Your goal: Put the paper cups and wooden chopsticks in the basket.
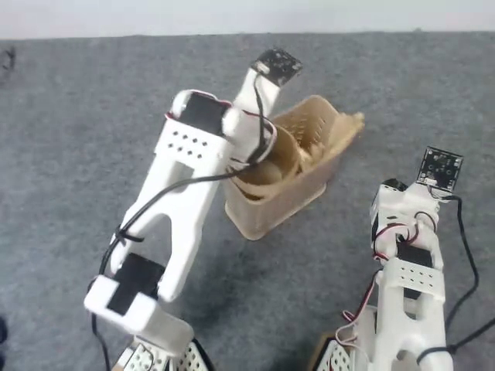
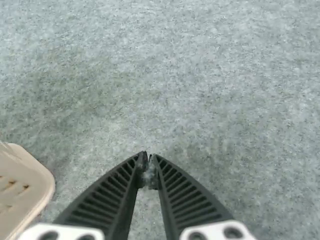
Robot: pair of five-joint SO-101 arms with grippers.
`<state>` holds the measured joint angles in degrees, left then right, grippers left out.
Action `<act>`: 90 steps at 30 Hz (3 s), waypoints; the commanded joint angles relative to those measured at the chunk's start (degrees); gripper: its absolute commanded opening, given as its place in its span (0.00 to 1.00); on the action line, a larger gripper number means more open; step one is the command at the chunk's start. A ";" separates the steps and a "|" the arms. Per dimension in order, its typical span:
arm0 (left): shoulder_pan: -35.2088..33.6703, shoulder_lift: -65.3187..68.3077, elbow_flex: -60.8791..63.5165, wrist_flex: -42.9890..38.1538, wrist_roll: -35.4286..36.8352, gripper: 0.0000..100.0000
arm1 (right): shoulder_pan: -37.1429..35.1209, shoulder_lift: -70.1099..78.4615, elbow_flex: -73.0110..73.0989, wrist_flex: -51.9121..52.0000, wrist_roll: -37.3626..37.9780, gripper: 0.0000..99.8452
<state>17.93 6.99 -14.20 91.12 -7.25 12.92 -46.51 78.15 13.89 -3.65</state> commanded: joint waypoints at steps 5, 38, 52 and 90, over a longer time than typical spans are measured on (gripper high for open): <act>-6.42 0.09 -7.60 -1.41 -1.41 0.28 | -0.31 -0.92 -0.53 -1.19 0.79 0.01; -38.07 -31.30 -45.05 9.76 9.67 0.28 | -0.48 -0.92 -0.53 -1.19 0.79 0.01; -39.74 -83.25 32.92 2.20 3.87 0.29 | -0.66 -1.27 -0.53 -0.66 0.79 0.01; -35.25 -88.09 90.77 -17.58 11.87 0.28 | -11.47 -56.66 -7.91 69.93 10.90 0.12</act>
<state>-17.23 -79.43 75.65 74.95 4.35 1.85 -103.12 67.43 82.73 7.16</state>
